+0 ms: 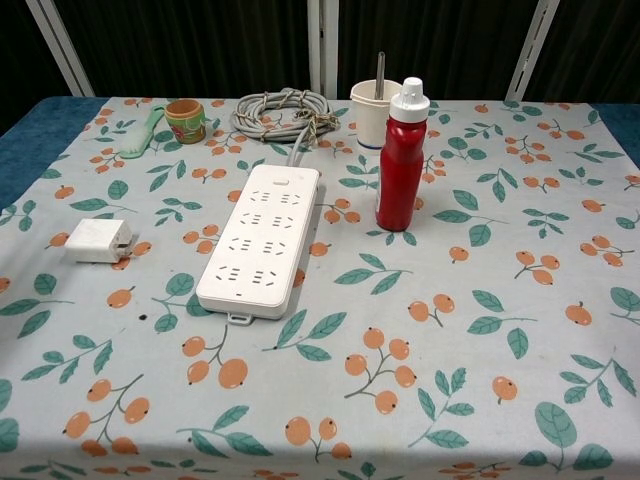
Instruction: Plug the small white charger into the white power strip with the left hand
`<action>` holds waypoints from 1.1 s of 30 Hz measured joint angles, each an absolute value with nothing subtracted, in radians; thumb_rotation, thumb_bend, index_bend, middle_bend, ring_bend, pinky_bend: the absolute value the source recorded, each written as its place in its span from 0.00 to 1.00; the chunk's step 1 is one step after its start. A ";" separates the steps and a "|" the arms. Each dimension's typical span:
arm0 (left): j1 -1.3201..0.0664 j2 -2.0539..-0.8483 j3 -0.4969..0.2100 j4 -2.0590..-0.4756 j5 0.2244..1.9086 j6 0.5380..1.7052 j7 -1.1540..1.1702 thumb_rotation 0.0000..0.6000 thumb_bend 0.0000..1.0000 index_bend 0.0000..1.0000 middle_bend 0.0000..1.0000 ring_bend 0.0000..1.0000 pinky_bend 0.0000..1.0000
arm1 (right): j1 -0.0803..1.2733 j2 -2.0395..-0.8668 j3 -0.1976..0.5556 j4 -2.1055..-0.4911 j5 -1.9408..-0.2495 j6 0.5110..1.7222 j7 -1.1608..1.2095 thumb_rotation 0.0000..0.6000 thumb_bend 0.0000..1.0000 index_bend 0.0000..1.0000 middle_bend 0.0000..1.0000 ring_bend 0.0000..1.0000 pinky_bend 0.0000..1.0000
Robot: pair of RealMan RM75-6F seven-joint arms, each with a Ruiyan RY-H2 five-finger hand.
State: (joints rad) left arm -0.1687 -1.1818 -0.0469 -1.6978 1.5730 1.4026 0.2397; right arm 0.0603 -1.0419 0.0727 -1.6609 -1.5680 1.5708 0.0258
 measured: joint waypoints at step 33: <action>-0.454 -1.361 -0.033 -1.558 1.410 0.969 0.112 1.00 0.19 0.06 0.15 0.00 0.00 | 0.071 -1.031 0.080 -1.686 -1.546 1.539 0.005 1.00 0.12 0.00 0.02 0.00 0.00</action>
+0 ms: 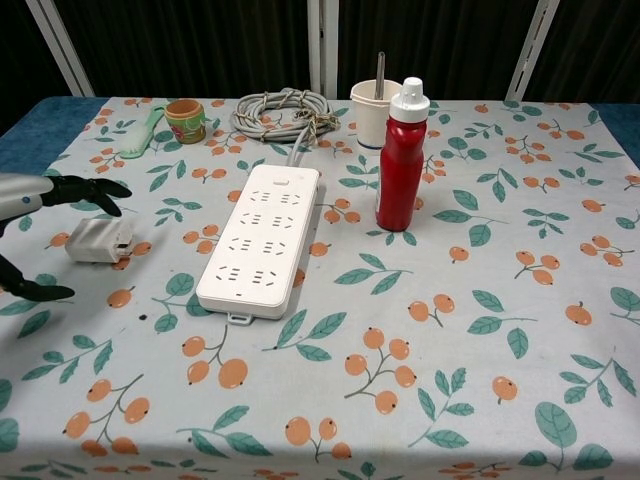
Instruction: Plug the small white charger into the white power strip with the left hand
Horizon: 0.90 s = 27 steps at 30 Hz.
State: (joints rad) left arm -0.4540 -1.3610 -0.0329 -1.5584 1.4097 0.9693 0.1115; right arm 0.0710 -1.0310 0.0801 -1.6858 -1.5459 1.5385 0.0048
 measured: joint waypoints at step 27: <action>-0.524 -1.405 -0.061 -1.423 1.314 0.874 -0.006 1.00 0.19 0.06 0.22 0.00 0.00 | 0.058 -1.043 0.078 -1.663 -1.534 1.546 0.029 1.00 0.12 0.00 0.02 0.00 0.00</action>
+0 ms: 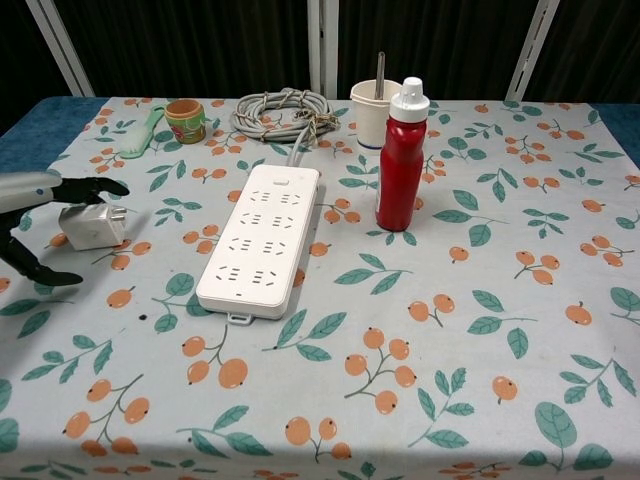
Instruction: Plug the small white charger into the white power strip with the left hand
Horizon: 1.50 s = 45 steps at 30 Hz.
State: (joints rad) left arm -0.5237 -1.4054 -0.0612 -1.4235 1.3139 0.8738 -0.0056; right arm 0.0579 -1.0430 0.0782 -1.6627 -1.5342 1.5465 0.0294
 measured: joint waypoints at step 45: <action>-0.441 -1.684 -0.108 -1.039 1.372 1.130 -0.301 1.00 0.43 0.60 0.61 0.43 0.28 | 0.049 -1.044 0.077 -1.672 -1.536 1.551 0.020 1.00 0.12 0.00 0.02 0.00 0.00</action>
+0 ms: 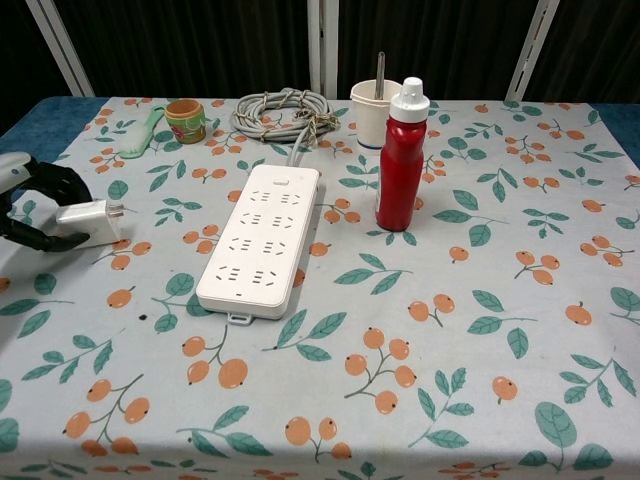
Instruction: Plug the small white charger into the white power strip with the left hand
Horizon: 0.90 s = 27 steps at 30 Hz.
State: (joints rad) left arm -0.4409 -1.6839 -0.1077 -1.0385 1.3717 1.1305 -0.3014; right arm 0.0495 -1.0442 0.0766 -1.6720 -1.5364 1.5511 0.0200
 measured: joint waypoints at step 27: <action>-0.680 -1.364 -0.077 -1.464 1.253 0.806 0.486 1.00 0.47 0.48 0.52 0.34 0.08 | 0.039 -1.056 0.074 -1.653 -1.530 1.554 0.042 1.00 0.12 0.00 0.02 0.00 0.00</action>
